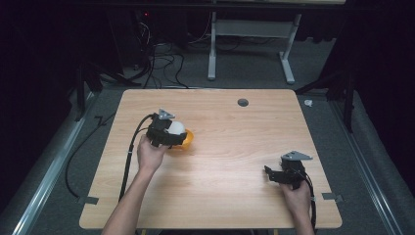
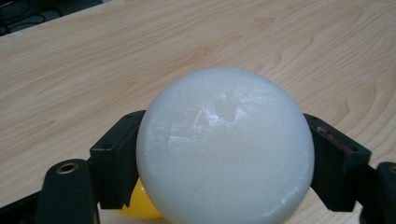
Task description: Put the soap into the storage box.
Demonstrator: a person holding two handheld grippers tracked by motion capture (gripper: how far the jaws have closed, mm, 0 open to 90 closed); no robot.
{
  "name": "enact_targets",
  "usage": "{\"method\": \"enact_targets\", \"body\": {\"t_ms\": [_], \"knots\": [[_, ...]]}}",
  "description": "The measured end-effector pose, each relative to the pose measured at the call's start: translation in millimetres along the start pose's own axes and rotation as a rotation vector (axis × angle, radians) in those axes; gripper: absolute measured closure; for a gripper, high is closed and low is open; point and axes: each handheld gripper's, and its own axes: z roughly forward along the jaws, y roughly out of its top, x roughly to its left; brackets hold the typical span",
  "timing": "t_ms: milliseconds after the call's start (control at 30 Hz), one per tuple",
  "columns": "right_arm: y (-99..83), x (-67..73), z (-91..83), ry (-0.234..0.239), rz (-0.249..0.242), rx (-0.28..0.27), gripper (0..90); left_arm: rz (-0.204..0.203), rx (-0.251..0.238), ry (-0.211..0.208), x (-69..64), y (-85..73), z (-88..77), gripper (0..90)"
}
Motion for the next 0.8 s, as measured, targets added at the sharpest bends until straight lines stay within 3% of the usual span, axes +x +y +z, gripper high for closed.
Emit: {"method": "enact_targets", "body": {"t_ms": [400,800], "knots": [[0.0,-0.2,0.0,0.002,0.001,-0.001,22.3,-0.027,0.060,0.038,6.8,-0.7,30.0,23.2],[0.0,-0.2,0.0,0.002,0.001,-0.001,22.3,-0.044,0.091,0.060,10.5,-6.6,42.1,23.1]]}}
